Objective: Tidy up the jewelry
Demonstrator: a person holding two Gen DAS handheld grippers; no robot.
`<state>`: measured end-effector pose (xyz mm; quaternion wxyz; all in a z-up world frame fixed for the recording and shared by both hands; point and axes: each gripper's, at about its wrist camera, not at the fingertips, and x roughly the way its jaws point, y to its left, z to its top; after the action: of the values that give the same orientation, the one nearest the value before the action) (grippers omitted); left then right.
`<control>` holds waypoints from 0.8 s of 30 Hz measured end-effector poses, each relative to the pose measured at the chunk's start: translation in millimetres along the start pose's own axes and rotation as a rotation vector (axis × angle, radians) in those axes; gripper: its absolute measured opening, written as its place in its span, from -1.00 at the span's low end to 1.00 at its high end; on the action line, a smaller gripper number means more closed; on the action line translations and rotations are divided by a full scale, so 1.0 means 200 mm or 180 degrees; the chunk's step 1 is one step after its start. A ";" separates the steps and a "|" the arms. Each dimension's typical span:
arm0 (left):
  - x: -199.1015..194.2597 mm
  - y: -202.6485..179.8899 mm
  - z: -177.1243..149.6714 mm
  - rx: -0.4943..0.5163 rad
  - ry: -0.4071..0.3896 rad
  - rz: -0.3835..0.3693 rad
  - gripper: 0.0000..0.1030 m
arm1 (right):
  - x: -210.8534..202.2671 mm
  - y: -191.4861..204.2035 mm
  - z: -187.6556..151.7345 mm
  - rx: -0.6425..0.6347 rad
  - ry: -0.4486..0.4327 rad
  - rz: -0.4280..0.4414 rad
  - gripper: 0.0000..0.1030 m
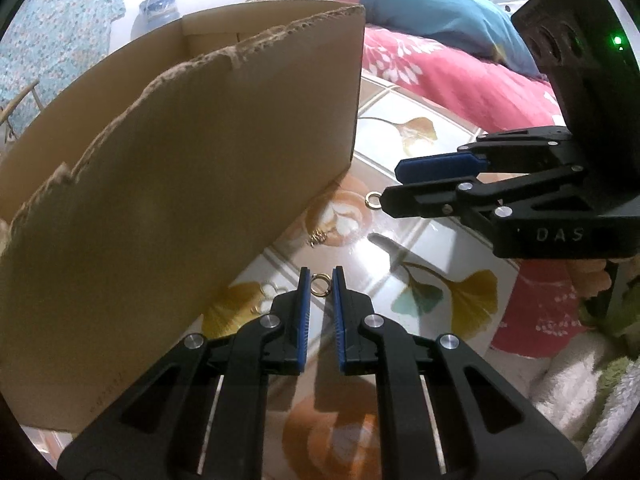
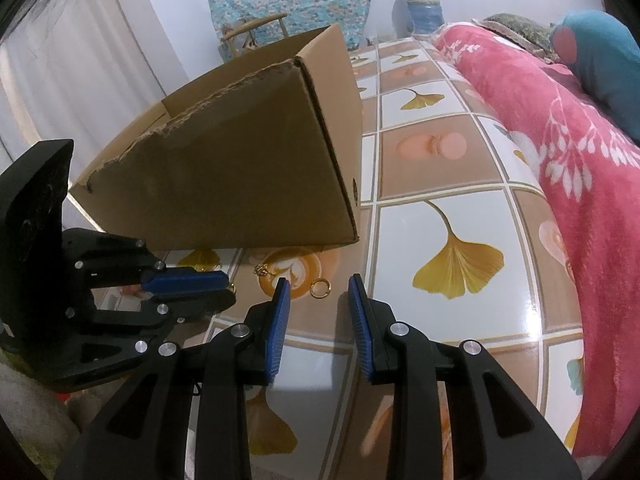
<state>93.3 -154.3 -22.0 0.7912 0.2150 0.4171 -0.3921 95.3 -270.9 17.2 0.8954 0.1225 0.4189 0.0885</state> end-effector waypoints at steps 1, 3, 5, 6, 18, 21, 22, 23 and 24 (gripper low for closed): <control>0.00 0.00 0.00 -0.0017 0.0000 0.0002 -0.81 | 0.00 0.00 0.00 -0.0018 0.0003 -0.0008 -0.42; 0.00 0.00 0.00 -0.0040 -0.0007 0.0007 -0.81 | 0.00 0.01 0.00 -0.0070 0.0013 -0.0039 -0.42; -0.01 0.00 0.00 -0.0059 -0.0015 0.0004 -0.81 | 0.01 0.02 0.01 -0.0099 0.0031 -0.0056 -0.42; -0.01 0.00 0.00 -0.0062 -0.0018 0.0004 -0.81 | 0.02 0.02 0.01 -0.0115 0.0039 -0.0064 -0.42; -0.01 0.00 0.00 -0.0065 -0.0029 -0.0007 -0.80 | 0.07 0.08 0.04 -0.0375 0.0154 -0.0329 -0.57; -0.01 0.00 0.00 -0.0064 -0.0027 -0.0007 -0.80 | 0.08 0.10 0.04 -0.0416 0.0183 -0.0364 -0.58; -0.01 0.00 0.00 -0.0064 -0.0026 -0.0008 -0.80 | 0.08 0.10 0.04 -0.0433 0.0201 -0.0385 -0.58; -0.01 0.00 0.00 -0.0061 -0.0025 -0.0010 -0.80 | 0.08 0.11 0.04 -0.0449 0.0216 -0.0394 -0.58; -0.01 0.00 0.00 -0.0061 -0.0027 -0.0009 -0.80 | 0.08 0.12 0.04 -0.0476 0.0232 -0.0412 -0.58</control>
<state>92.5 -153.5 -21.3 0.7945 0.2052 0.4177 -0.3901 110.3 -245.1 17.3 0.8900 0.0247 0.4504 0.0658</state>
